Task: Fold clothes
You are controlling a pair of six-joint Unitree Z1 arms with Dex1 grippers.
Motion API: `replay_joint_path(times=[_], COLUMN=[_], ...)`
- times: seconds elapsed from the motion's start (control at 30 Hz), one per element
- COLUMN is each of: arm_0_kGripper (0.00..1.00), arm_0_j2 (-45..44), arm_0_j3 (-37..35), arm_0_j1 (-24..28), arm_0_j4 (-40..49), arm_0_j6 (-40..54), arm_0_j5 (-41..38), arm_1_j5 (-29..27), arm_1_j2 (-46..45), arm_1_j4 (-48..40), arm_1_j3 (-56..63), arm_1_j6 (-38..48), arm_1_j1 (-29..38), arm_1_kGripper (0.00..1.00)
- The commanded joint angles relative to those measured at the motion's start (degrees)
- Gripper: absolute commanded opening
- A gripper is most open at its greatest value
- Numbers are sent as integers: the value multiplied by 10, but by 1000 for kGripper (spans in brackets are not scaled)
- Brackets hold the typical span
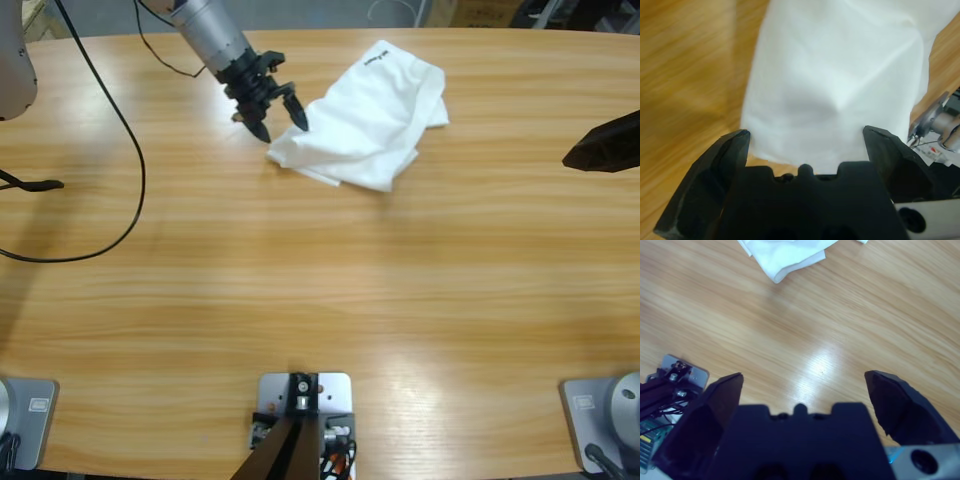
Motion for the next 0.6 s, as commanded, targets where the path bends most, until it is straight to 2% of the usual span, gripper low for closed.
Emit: replay_joint_path(times=[0.03, 0.17, 0.27, 0.3, 0.47, 0.6], arm_0_kGripper=[903, 900, 995, 998, 1000, 1000], arm_0_j2=[51, 52, 43, 32, -24, -58], arm_0_j3=[-12, -14, -12, -8, -8, -37], arm_0_j1=[-16, -21, -30, -40, -110, -122], arm_0_j4=[73, 73, 87, 87, 87, 86], arm_0_j6=[-12, -13, -6, 0, -12, -12], arm_0_j5=[-38, -38, -32, -5, 250, 266], arm_1_j5=[-12, -12, -12, -12, -12, -11], arm_1_j2=[-36, -47, -51, -52, -58, -62], arm_1_j4=[8, 12, 16, 17, 17, 16], arm_1_j3=[17, 19, 16, 18, 25, 32], arm_1_j6=[12, 15, 16, 16, 19, 21], arm_1_j1=[-7, -7, -7, -7, -7, -7], arm_1_kGripper=[1000, 1000, 1000, 1000, 1000, 1000])
